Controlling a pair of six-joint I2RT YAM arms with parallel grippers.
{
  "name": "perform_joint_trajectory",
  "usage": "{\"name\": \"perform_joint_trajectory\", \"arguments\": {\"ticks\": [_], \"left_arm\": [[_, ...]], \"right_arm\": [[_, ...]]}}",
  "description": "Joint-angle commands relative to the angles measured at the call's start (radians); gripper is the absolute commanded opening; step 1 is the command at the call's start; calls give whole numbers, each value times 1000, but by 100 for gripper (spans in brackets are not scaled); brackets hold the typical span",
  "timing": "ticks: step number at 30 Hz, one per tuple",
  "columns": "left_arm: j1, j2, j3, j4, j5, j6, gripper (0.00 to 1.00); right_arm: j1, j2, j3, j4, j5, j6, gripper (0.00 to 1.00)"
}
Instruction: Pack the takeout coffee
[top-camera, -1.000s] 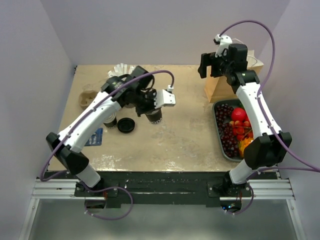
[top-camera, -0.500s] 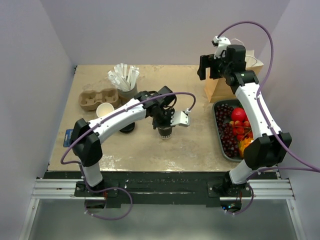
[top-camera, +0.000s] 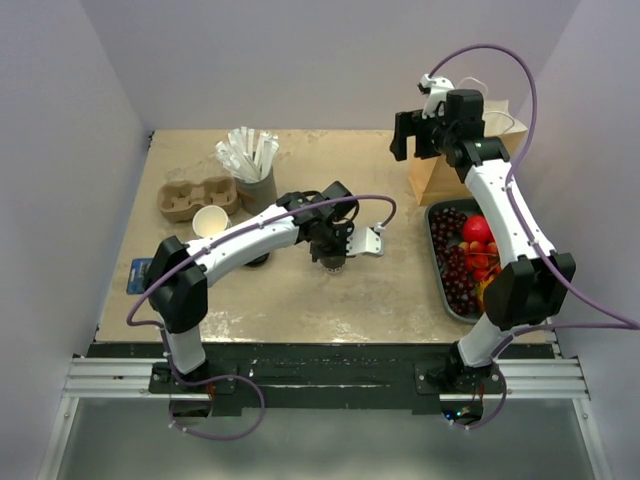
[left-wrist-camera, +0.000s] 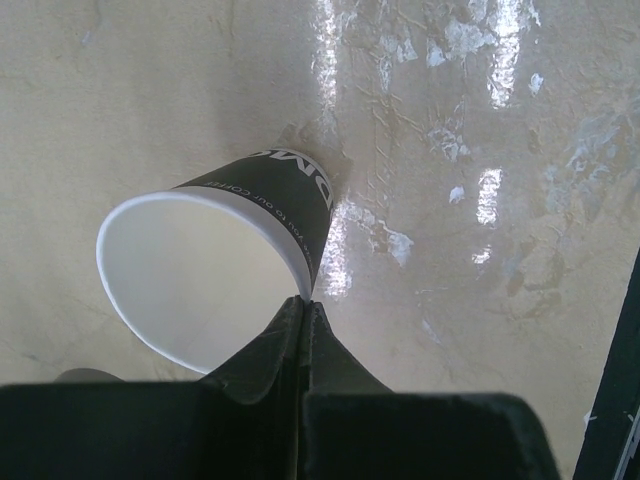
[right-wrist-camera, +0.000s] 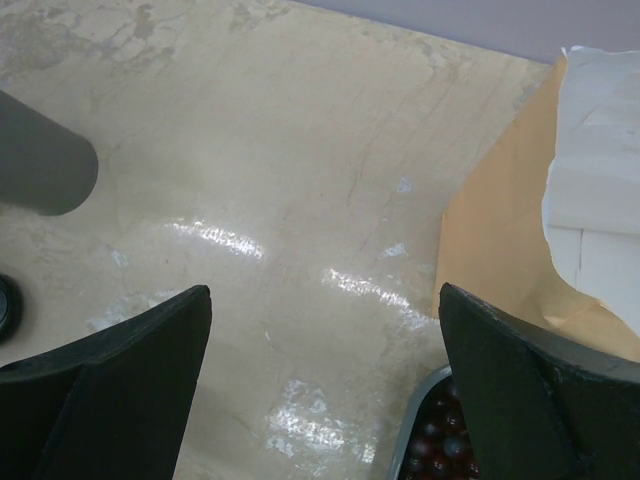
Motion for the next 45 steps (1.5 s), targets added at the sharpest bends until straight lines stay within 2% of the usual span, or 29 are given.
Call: {"name": "perform_joint_trajectory", "arguments": {"ticks": [1, 4, 6, 7, 10, 15, 19, 20, 21, 25, 28, 32, 35, 45], "left_arm": [[-8, -2, -15, 54, -26, -34, 0], [-10, -8, -12, 46, -20, -36, 2], [-11, -20, -4, 40, -9, -37, 13], [-11, -22, 4, 28, -6, -37, 22], [-11, -50, 33, 8, 17, -34, 36], [-7, -123, 94, -12, 53, -45, 47], [22, -194, 151, -40, 32, -80, 66], [39, -205, 185, -52, 23, -108, 68], [64, -212, 194, -70, 20, -117, 68], [286, -225, 162, -202, 73, -113, 67], [370, -223, 69, -259, 60, -73, 65], [421, -203, -79, -285, 41, -67, 58], [427, -160, -111, -307, 17, -88, 51], [426, -96, -146, -173, -81, -116, 45]], "right_arm": [[-5, 17, 52, -14, -23, 18, 98], [-5, 14, 49, -14, -26, 18, 98], [-4, 10, 49, -17, -26, 18, 98], [-4, 10, 49, -19, -26, 18, 98], [-5, 7, 53, -19, -26, 22, 98], [-5, 10, 73, -22, -26, 29, 98], [-5, 24, 90, -19, -29, 36, 98], [-5, 26, 92, -16, -29, 36, 98], [-5, 29, 92, -8, -28, 36, 98], [-5, 38, 78, 13, -35, 48, 99], [-5, 37, 67, 20, -101, 30, 99], [-4, 33, 56, 23, -202, 18, 99], [-5, 29, 40, 26, -210, 24, 99], [-4, 20, 4, 12, -212, 24, 99]]}}
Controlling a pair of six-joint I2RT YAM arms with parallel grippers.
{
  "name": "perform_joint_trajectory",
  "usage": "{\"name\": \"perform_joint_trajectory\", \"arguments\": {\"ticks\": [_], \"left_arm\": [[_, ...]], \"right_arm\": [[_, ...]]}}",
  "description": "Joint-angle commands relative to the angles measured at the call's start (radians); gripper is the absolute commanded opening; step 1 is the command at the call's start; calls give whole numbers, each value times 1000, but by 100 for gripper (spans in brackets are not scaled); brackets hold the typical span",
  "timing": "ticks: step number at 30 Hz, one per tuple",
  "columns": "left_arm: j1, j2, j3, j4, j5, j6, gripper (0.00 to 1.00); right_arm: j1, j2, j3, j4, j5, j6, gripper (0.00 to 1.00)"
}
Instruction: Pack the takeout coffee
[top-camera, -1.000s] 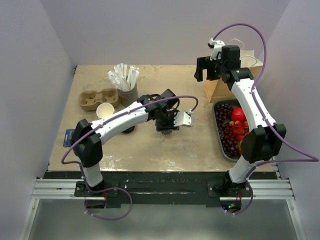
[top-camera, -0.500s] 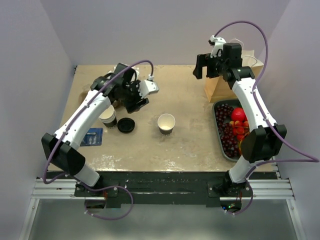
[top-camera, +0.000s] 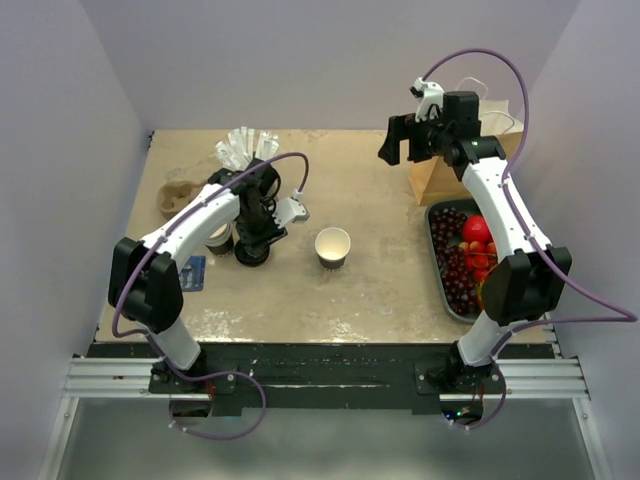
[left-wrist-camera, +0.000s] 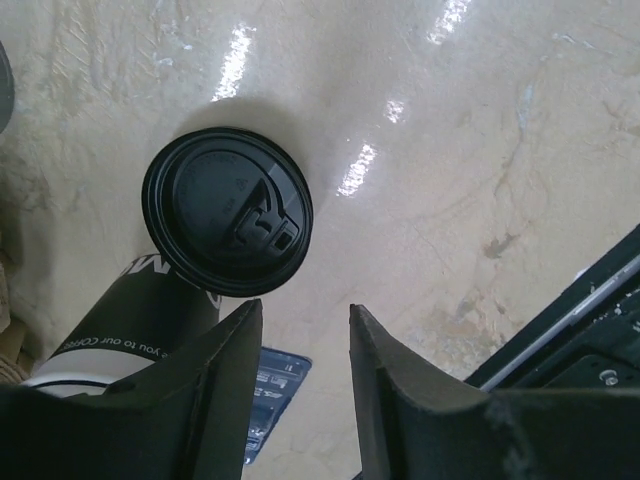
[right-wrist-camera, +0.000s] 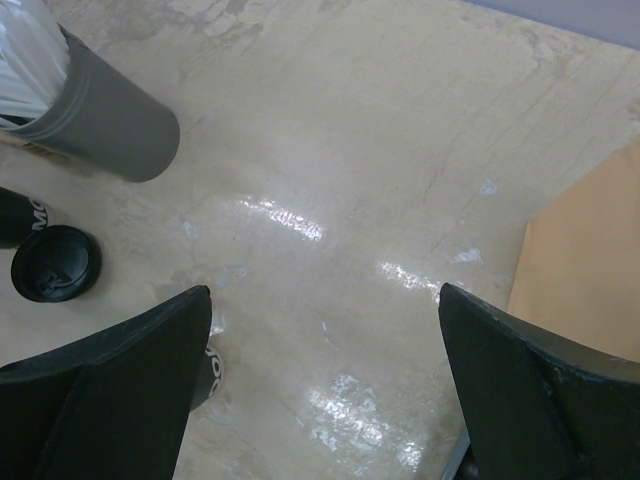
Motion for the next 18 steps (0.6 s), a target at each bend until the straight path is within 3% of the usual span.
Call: {"name": "perform_joint_trajectory", "arguments": {"ticks": [1, 18], "left_arm": [[2, 31, 0, 50, -36, -14, 44], [-24, 80, -79, 136, -57, -38, 37]], "right_arm": [[-1, -25, -6, 21, -24, -2, 99], [-2, 9, 33, 7, -28, -5, 99]]}}
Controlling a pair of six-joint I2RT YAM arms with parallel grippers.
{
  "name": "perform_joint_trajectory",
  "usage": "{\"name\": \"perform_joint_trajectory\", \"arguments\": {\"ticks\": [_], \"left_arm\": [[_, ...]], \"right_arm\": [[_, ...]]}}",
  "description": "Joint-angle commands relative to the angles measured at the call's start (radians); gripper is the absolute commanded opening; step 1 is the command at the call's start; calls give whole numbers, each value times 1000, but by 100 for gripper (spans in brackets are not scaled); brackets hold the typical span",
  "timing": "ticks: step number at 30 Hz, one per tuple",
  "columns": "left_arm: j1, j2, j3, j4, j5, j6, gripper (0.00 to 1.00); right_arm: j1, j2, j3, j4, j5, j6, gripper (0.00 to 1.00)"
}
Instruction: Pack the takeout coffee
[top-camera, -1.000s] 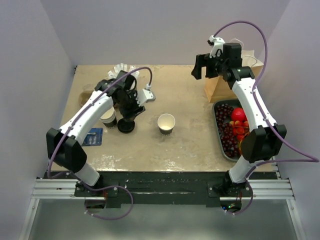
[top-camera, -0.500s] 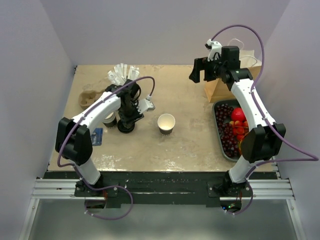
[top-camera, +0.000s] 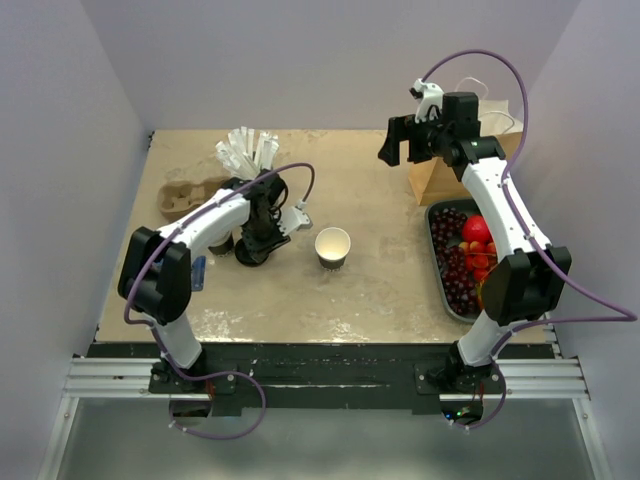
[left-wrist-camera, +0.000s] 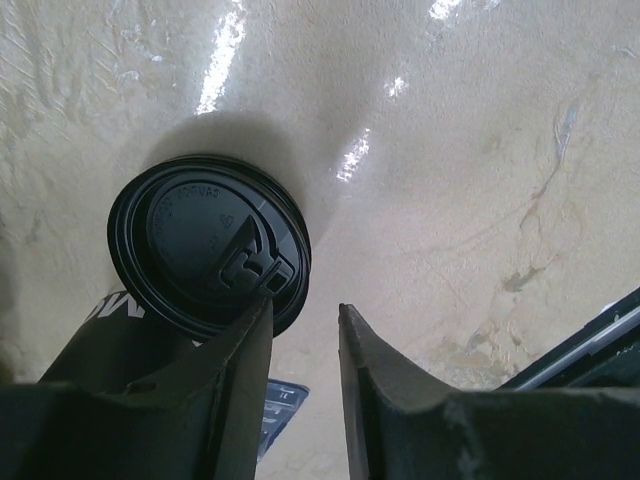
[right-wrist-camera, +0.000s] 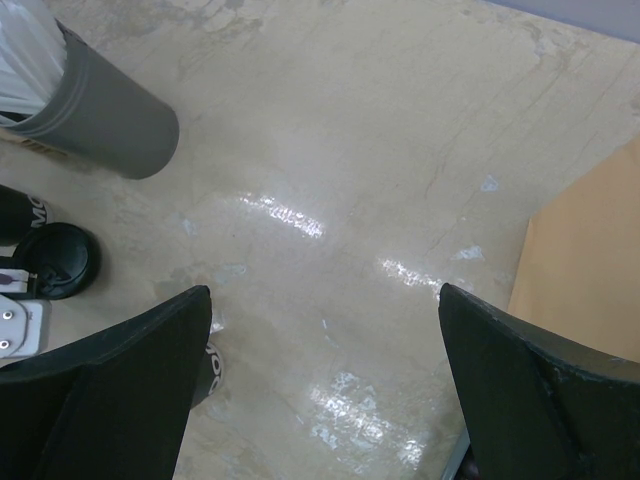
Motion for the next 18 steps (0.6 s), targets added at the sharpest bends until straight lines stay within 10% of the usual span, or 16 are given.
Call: {"name": "perform_joint_trajectory", "arguments": {"ticks": [1, 18], "left_arm": [[-5, 10, -16, 31, -12, -7, 37], [-5, 42, -43, 77, -24, -4, 30]], "right_arm": [[-2, 8, 41, 10, -25, -4, 99], [1, 21, 33, 15, -24, 2, 99]]}}
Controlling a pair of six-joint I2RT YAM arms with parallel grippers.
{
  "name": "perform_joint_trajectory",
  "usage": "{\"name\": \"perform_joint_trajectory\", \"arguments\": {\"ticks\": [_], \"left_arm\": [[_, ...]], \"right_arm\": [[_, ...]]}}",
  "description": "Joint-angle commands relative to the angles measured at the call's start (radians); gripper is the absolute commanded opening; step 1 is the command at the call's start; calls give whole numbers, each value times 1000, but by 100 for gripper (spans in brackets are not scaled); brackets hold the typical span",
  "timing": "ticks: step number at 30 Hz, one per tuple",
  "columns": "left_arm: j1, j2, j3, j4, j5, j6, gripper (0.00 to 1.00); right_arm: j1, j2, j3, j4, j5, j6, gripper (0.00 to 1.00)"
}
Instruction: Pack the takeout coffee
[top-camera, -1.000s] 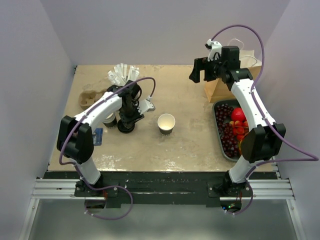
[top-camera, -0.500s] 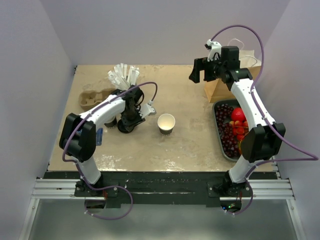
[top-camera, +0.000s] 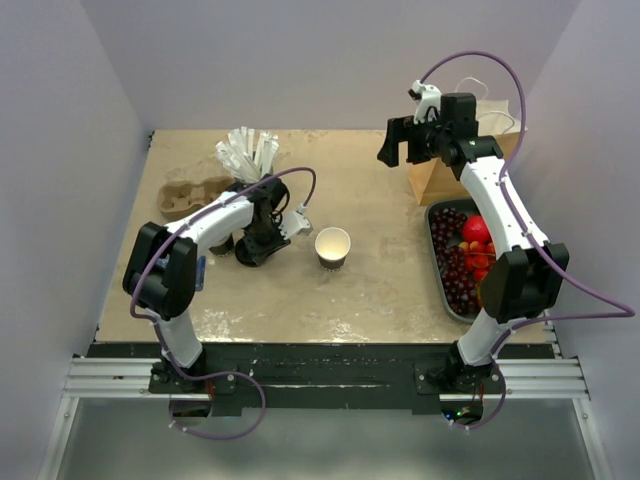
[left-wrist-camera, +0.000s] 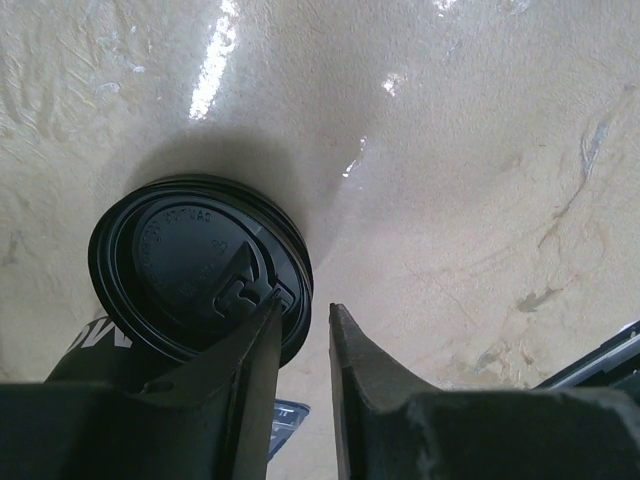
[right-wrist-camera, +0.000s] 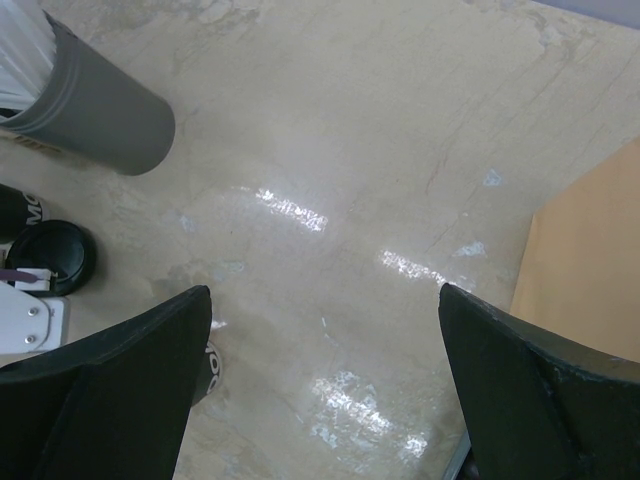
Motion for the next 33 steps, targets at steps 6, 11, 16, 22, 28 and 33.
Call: {"name": "perform_joint_trajectory", "arguments": {"ticks": [6, 11, 16, 22, 28, 33], "left_arm": [[-3, 18, -8, 23, -29, 6, 25], [-3, 20, 0, 20, -26, 7, 21], [-3, 26, 7, 11, -21, 9, 17], [-2, 21, 11, 3, -18, 9, 7], [-3, -9, 78, -55, 0, -8, 0], [-3, -65, 161, -118, 35, -34, 0]], "right_arm": [[-1, 8, 37, 21, -22, 3, 99], [-1, 10, 37, 21, -21, 1, 99], [-1, 10, 34, 26, -21, 3, 99], [-1, 10, 34, 27, -19, 5, 99], [-1, -4, 26, 30, -21, 1, 99], [-1, -15, 20, 29, -16, -6, 99]]}}
